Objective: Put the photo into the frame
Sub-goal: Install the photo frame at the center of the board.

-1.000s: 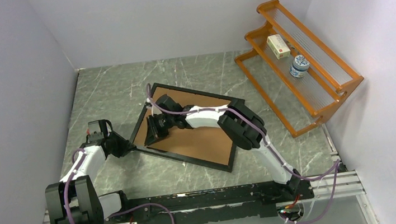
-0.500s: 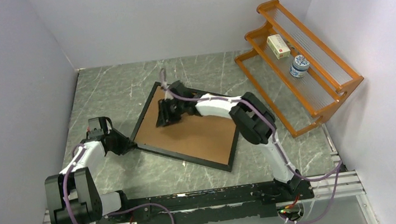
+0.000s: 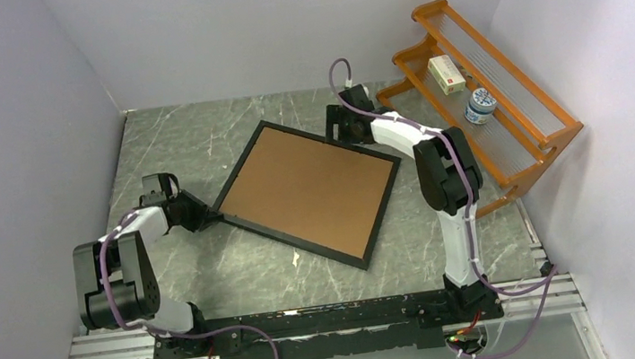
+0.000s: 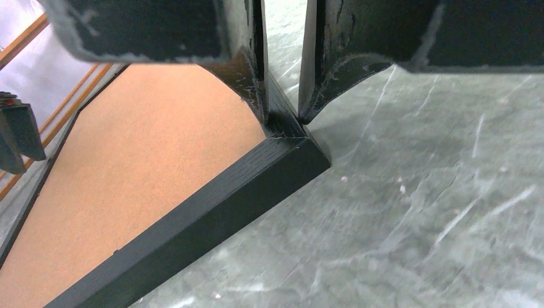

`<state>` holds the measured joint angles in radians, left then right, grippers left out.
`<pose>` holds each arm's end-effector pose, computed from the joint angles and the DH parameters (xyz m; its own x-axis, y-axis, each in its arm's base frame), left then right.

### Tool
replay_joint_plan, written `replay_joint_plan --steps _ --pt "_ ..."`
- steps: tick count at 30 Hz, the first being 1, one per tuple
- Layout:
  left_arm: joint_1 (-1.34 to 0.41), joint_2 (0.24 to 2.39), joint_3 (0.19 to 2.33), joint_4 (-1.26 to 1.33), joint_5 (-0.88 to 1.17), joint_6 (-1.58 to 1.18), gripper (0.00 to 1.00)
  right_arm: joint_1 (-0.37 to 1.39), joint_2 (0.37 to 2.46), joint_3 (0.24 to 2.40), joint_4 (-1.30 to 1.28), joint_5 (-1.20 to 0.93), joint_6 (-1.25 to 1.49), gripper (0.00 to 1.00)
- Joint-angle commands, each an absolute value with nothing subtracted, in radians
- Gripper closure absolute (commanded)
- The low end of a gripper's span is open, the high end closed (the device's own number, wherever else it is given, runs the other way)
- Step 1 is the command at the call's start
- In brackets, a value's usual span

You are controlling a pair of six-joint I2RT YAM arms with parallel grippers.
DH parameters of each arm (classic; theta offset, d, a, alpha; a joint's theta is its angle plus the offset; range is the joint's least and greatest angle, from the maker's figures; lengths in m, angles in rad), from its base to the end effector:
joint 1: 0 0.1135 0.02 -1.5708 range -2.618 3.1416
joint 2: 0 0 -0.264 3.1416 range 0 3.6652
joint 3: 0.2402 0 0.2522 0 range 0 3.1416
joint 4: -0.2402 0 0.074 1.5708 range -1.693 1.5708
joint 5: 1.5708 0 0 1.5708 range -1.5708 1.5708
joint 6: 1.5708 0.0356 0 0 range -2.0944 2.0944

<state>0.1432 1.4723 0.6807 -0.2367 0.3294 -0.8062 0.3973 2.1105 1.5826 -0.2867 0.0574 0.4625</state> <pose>0.2634 0.0263 0.1519 -0.6086 -0.7777 -0.1575 -0.5908 0.5766 -0.5644 0.4366 0.1810 0.1887 -0.7565 0.1657 -0.6327 -0.0139 0.9631 0.2688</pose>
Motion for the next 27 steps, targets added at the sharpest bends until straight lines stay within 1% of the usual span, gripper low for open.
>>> replay_joint_plan --steps 1,4,8,12,16,19,23,27 --pt "0.147 1.549 0.709 -0.208 0.258 -0.758 0.75 0.371 2.145 1.611 -0.331 0.109 0.408 0.10" --pt "0.152 1.572 0.736 -0.188 0.280 -0.748 0.74 0.350 2.134 1.579 -0.342 0.017 0.424 0.10" --pt "0.155 1.619 0.784 -0.157 0.325 -0.731 0.71 0.345 2.064 1.454 -0.348 -0.076 0.471 0.10" --pt "0.155 1.673 0.829 -0.140 0.397 -0.725 0.70 0.344 1.945 1.254 -0.287 -0.140 0.539 0.12" --pt "0.154 1.710 0.829 -0.078 0.459 -0.750 0.70 0.346 1.807 1.064 -0.218 -0.182 0.599 0.14" --pt "0.154 1.739 0.825 -0.024 0.500 -0.767 0.71 0.346 1.721 0.946 -0.188 -0.204 0.646 0.17" --pt "0.153 1.785 0.822 0.066 0.582 -0.795 0.73 0.360 1.635 0.812 -0.115 -0.294 0.699 0.23" --pt "0.152 1.826 0.826 0.156 0.658 -0.824 0.74 0.407 1.560 0.697 -0.058 -0.339 0.762 0.32"
